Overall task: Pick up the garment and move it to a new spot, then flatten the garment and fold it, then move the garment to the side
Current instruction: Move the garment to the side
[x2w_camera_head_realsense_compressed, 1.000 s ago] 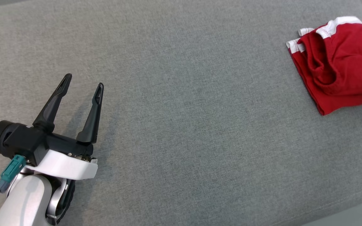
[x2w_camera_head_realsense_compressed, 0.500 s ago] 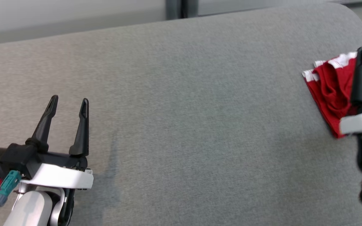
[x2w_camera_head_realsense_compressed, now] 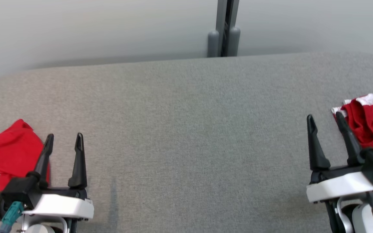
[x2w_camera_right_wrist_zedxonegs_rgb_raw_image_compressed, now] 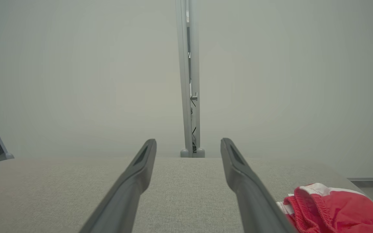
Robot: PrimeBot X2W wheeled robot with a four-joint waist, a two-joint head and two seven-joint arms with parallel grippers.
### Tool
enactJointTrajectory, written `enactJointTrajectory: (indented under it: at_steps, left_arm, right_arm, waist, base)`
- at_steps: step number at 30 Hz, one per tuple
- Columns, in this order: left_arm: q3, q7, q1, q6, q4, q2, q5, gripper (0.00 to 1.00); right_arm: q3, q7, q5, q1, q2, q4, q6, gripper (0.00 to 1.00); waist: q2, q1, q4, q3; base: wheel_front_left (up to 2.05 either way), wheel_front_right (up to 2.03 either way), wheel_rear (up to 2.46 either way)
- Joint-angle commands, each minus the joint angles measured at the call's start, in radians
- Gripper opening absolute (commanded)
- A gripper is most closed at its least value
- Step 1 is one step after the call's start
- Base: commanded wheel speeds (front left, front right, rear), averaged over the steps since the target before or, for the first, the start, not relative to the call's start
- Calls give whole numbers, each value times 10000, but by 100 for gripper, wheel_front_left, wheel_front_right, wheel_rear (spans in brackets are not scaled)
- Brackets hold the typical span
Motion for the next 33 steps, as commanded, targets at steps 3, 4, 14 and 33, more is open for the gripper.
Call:
enactJointTrajectory:
  at_steps: [3,4,14,33]
  left_arm:
    - [-6,-67,281,6,57,-15,54,100]
    - [-39,-67,363,-17,99,-26,82,100]
    - [-330,-66,963,-55,443,24,268,100]
    - [-490,61,1184,-7,882,70,34,100]
  right_arm:
    - [127,3,16,361,-28,98,2,100]
    - [142,4,85,497,-29,154,2,100]
    - [-30,-45,115,1340,-30,586,2,100]
    - [-531,140,291,2240,-28,263,2,100]
  waist:
    - [0,0,310,-539]
    - [0,0,348,-650]
    - [0,0,526,-1372]
    - [0,0,422,-1671]
  base:
    - [0,0,0]
    - [0,0,0]
    - [0,0,0]
    - [0,0,0]
